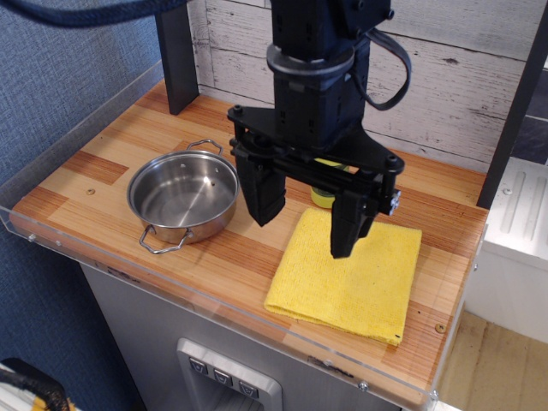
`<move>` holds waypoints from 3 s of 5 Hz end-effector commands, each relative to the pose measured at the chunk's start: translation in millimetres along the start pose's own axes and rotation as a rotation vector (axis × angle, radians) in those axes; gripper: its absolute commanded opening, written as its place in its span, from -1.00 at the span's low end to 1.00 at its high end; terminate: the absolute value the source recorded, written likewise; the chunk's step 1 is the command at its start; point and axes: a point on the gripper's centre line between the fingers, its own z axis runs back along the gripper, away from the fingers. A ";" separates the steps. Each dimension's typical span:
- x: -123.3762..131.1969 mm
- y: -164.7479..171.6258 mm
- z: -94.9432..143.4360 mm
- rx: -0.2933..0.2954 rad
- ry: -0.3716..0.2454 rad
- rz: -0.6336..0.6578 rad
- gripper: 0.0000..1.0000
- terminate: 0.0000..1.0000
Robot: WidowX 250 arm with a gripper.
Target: Pick up the pot and place it on the left of the yellow bottle
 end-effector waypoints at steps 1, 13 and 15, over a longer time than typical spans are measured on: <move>0.0 0.0 0.0 0.000 0.000 0.000 1.00 -1.00; 18.0 212.1 -87.1 0.156 -0.095 0.573 1.00 -1.00; 16.6 213.6 -86.4 0.151 -0.068 0.595 -1.00 -1.00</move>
